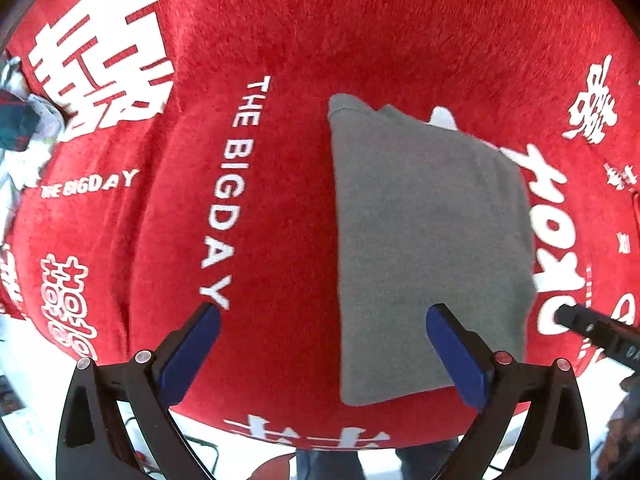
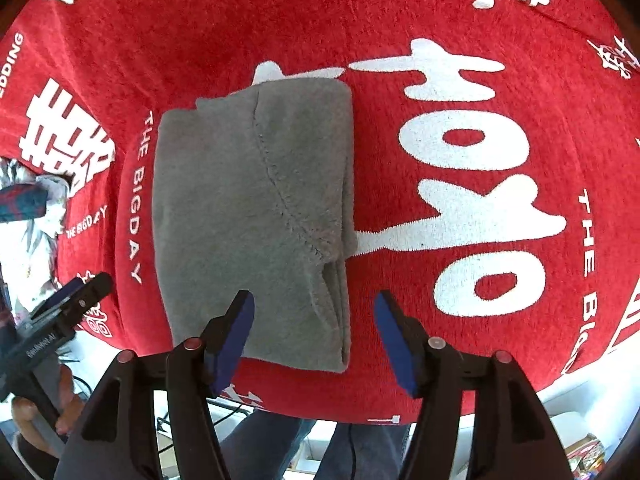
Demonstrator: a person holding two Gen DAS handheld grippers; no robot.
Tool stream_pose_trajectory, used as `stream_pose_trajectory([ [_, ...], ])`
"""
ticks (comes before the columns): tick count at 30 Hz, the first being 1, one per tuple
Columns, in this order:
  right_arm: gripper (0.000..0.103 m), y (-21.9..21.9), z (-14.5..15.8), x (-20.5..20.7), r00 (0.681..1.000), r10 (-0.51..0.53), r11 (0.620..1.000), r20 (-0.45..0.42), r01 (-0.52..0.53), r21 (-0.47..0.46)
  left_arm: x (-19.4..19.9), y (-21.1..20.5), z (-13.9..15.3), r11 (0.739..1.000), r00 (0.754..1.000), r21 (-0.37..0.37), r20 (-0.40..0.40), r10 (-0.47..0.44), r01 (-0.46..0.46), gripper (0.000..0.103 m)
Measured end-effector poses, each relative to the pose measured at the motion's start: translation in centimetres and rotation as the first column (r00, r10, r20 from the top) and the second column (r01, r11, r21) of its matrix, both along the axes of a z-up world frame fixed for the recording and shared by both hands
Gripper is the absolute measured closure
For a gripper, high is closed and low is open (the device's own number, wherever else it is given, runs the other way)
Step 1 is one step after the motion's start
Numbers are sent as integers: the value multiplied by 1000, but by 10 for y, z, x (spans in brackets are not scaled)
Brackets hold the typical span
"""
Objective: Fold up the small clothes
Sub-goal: 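Lay the sweater flat on the blanket with both tools and release, then withdraw both open tools from the folded sweater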
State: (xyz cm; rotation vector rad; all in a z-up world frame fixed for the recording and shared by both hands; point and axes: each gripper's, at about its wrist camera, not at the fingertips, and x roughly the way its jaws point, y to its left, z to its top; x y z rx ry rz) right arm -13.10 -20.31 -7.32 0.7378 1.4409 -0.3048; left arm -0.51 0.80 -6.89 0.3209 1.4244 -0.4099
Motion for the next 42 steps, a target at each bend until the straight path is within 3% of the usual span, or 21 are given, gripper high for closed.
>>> stream_pose_trajectory([
  [6,36,-6,-44,14,998,-33,999,-59,33,-7,-4,-4,-7,997,999,71,20,-30,28,0],
  [8,36,-7,-61,18,993,-7,1000,-119,4,-28,-5,-3,-10,997,999,71,3,-32,31,0],
  [10,31,-7,-68,16,989,2,1000,-145,-5,-21,-7,-2,-12,996,1000,79,-6,-30,30,0],
  [21,24,-9,6,1,1000,-2,1000,-27,2,-10,-13,-5,3,994,999,98,-7,-52,52,0],
  [26,15,-3,45,5,1000,-1,997,7,2,-76,-18,-9,18,994,998,85,-1,-65,65,0],
  [35,12,10,88,7,999,29,984,36,-22,-178,-25,-15,44,996,997,62,16,-70,69,0],
  [42,12,23,103,8,999,41,976,19,-36,-213,-31,-17,63,997,997,47,44,-59,57,0],
])
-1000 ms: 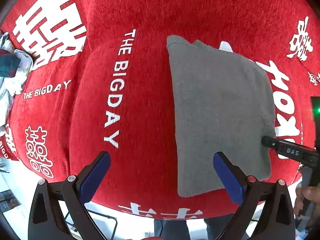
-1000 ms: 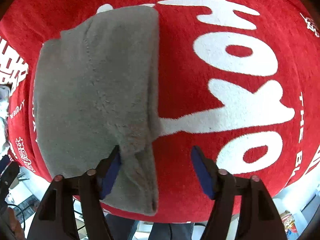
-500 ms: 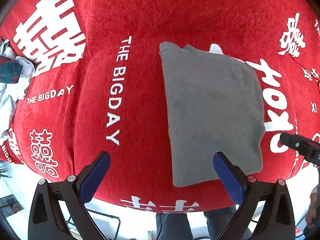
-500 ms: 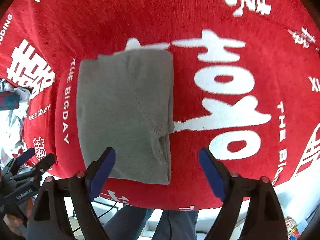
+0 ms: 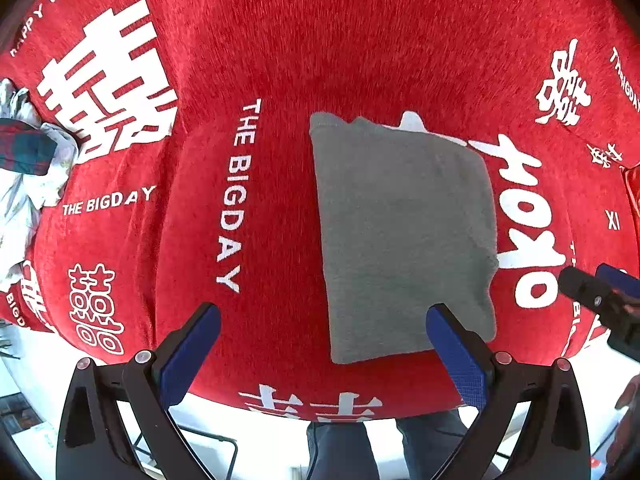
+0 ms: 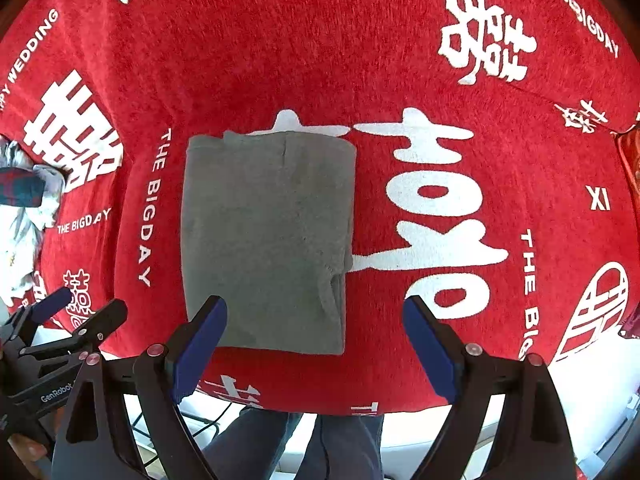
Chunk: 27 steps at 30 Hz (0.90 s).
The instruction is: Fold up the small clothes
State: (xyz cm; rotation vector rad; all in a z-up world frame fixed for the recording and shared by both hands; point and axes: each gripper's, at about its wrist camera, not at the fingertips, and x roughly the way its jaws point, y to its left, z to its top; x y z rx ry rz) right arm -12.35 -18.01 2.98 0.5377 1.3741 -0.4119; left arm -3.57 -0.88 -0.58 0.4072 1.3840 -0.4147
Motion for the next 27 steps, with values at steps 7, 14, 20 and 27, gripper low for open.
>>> stream_pose_trajectory([
  [7,12,2,6,-4,1000,-10,1000,-4,9,-12,-1,0,14,1000,1000,-14,21,4,-4,0],
  [14,12,2,10,-6,1000,-14,1000,-2,14,-21,-1,-2,19,1000,1000,-22,29,9,-9,0],
  [20,12,3,11,-5,1000,-10,1000,0,10,-20,-3,-2,20,1000,999,-25,31,9,-8,0],
  [27,12,6,11,-4,1000,-6,1000,2,6,-15,-4,-1,21,1000,999,-25,32,14,-13,0],
])
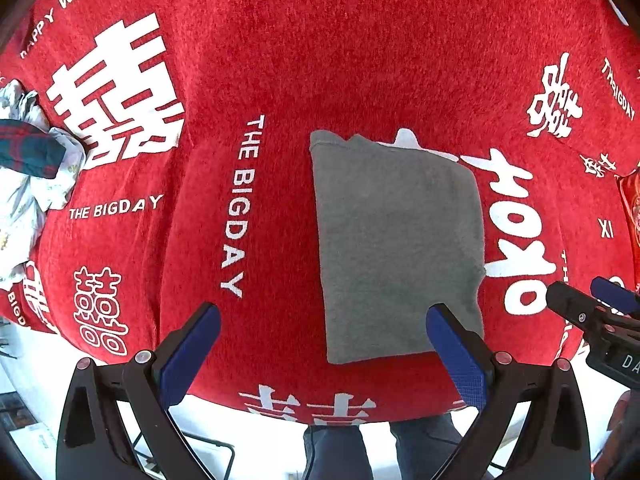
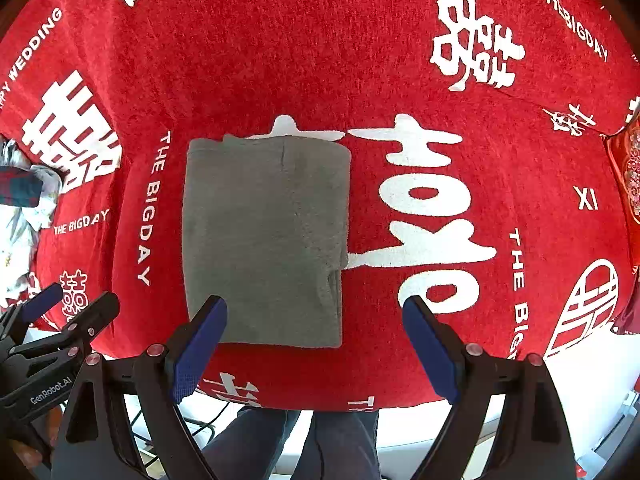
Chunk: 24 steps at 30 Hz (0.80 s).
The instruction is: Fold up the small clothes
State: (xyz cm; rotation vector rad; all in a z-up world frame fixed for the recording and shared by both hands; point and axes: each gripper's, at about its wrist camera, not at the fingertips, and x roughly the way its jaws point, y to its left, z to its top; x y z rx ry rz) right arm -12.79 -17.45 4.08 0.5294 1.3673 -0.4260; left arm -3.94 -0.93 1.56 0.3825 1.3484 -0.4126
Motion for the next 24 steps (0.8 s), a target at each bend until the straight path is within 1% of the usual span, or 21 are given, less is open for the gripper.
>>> stream_pose_trajectory([
  [24,12,1,0,1,1000,2,1000,1,-2,-6,0,1,1,1000,1000,-3,1,4,-4,0],
])
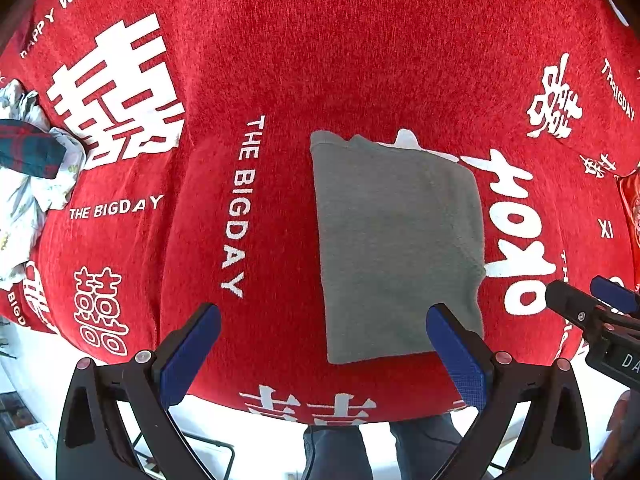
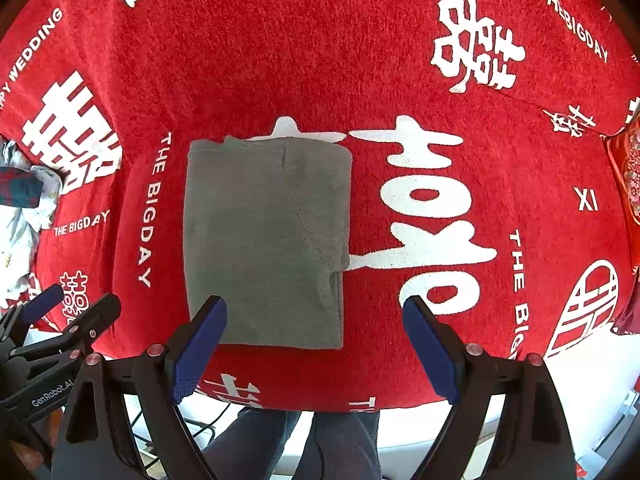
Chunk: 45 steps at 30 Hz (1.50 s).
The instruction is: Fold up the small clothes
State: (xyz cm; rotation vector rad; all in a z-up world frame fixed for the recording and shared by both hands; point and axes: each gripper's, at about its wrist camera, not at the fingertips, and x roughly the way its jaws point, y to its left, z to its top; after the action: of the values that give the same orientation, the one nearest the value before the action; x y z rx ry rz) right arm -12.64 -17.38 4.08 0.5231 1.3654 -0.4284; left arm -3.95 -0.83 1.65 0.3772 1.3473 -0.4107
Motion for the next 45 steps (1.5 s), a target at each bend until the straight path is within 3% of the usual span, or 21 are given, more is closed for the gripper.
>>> stream_pose_trajectory([
  [45,12,3,-3,8,1000,15,1000,-13,-15,-6,2,-1,-4,1000,1000,28,15,-1,0,0],
])
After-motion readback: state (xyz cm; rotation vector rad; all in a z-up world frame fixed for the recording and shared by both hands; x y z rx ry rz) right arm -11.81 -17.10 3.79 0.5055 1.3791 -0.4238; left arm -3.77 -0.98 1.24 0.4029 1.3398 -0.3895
